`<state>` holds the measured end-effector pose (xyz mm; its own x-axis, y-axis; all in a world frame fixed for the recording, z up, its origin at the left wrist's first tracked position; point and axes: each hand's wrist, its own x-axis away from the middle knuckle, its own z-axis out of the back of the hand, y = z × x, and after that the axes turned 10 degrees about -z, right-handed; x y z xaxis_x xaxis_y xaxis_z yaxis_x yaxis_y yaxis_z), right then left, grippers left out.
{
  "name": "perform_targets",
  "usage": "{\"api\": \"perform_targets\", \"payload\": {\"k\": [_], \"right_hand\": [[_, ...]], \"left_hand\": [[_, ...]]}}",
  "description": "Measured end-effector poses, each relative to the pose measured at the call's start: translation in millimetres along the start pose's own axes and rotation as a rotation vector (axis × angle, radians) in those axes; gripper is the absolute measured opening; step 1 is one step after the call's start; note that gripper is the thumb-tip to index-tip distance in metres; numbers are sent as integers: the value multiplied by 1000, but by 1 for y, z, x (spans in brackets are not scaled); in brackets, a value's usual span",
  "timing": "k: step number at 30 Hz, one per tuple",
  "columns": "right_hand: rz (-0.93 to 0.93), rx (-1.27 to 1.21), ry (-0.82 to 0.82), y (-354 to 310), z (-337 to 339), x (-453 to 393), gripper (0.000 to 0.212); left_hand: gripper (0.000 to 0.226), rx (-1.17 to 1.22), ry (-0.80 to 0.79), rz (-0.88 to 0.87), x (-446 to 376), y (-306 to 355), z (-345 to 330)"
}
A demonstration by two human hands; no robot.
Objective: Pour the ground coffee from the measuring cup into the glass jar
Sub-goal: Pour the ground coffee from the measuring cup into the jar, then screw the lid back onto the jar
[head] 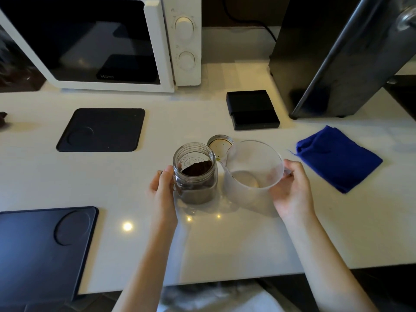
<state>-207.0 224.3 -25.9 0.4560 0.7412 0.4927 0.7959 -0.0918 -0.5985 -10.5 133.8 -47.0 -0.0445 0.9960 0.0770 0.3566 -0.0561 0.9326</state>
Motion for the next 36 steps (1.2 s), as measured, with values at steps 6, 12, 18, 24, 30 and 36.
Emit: {"api": "perform_targets", "payload": {"k": [6, 12, 18, 24, 30, 36], "right_hand": [[51, 187, 61, -1, 9, -2, 15], [226, 611, 86, -29, 1, -6, 26], [381, 1395, -128, -65, -31, -44, 9], [331, 1879, -463, -55, -64, -96, 52], [253, 2101, -718, -31, -81, -123, 80], [348, 1987, -670, -34, -84, -125, 73]], "left_hand": [[26, -52, -25, -10, 3, -2, 4], [41, -255, -158, -143, 20, 5, 13], [92, -1018, -386, -302, 25, 0, 50], [96, -1378, -413, -368, 35, -6, 44], [99, -1434, -405, -371, 32, -9, 42], [96, -1434, -405, -348, 31, -11, 45]]}}
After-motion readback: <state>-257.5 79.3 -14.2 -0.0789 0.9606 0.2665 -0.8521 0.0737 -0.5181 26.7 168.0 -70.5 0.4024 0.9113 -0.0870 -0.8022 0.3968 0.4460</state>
